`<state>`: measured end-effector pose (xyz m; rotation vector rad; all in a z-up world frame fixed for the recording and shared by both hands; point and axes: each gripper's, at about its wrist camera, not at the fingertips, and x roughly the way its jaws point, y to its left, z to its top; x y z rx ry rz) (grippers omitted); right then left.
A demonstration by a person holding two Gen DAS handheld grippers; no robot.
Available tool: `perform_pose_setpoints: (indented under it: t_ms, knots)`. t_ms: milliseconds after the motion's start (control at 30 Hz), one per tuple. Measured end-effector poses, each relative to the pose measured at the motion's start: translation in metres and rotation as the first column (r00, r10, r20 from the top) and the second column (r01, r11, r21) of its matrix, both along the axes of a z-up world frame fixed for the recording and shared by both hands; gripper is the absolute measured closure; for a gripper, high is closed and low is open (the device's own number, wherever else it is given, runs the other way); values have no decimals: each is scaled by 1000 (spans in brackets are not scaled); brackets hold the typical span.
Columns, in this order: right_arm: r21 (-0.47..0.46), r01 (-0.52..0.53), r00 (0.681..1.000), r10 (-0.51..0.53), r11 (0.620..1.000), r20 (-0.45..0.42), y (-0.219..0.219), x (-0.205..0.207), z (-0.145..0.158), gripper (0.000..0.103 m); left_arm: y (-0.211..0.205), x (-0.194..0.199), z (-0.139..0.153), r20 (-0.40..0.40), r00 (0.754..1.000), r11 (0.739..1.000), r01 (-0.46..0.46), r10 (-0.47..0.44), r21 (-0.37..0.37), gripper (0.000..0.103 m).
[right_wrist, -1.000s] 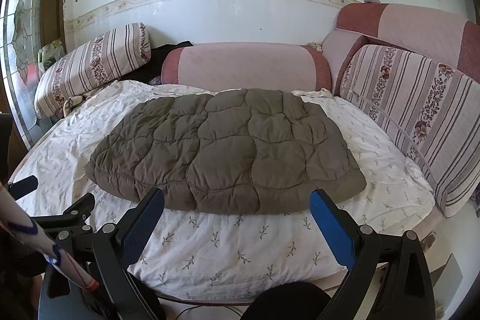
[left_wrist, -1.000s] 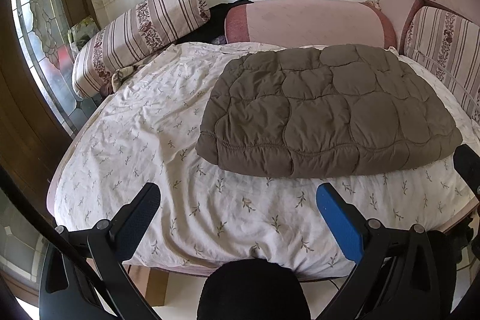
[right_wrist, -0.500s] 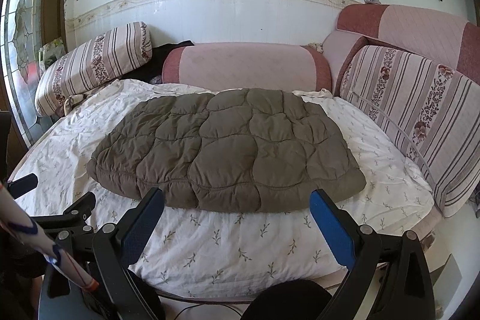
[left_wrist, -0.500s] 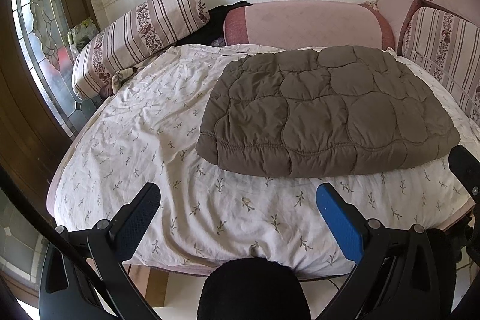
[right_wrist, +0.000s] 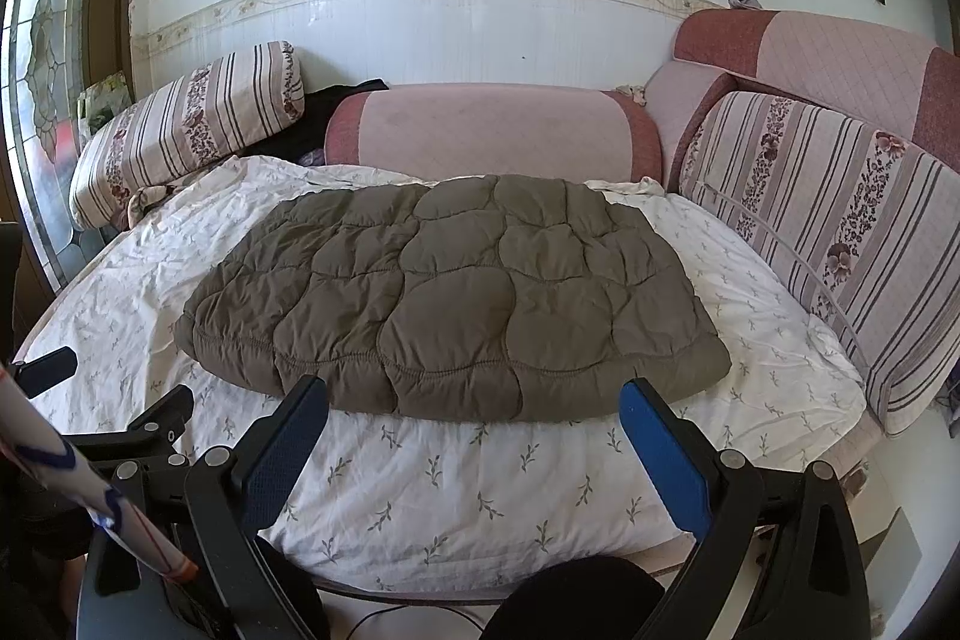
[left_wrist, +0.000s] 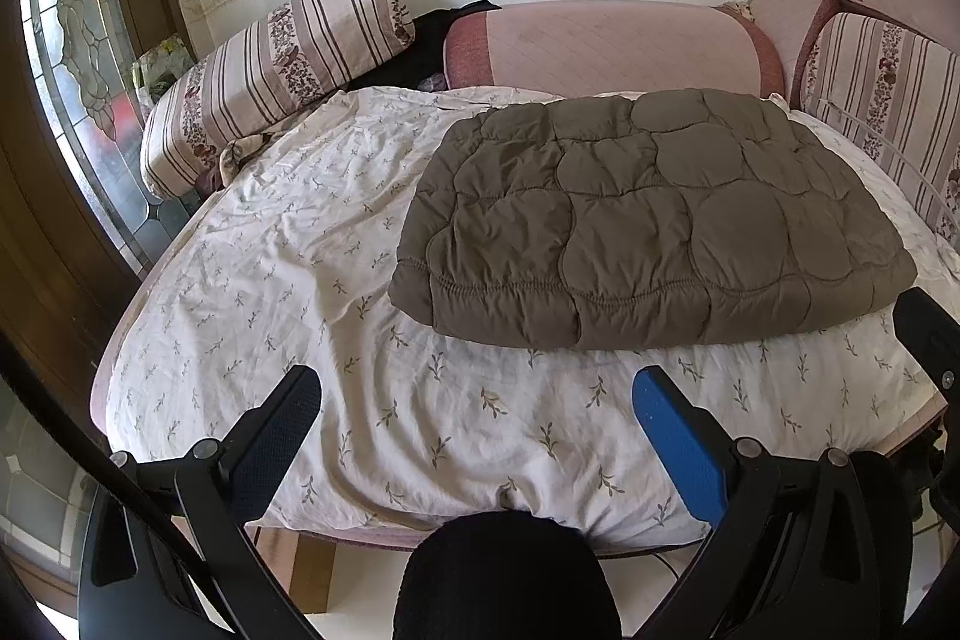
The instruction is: Fold large clothes
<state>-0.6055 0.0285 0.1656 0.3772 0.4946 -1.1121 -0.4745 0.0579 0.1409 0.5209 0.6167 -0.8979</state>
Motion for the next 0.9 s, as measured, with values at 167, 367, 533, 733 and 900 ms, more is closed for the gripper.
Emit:
perform_pose_setpoints:
  t_ms: [167, 367, 533, 733, 900]
  knots:
    - [7, 3, 1000, -3, 1000, -7, 2, 1, -1, 3, 0, 0, 0, 1, 1000, 1000, -1, 1, 0, 0]
    - [14, 6, 999, -5, 1000, -38, 3, 1, -4, 3, 0, -1, 0, -1, 1000, 1000, 0, 0, -4, 0]
    - [17, 8, 998, -7, 1000, -62, 3, 3, -5, 3, 1, -1, 0, 0, 1000, 1000, 0, 0, -5, 0]
    - [22, 4, 997, -3, 1000, -73, 5, 3, -5, 3, 2, -5, 1, 5, 1000, 1000, -1, 1, -15, 0]
    - [13, 3, 997, -2, 1000, -79, 10, 2, -3, 3, 6, -9, 6, 14, 1000, 1000, 2, -1, -32, 0]
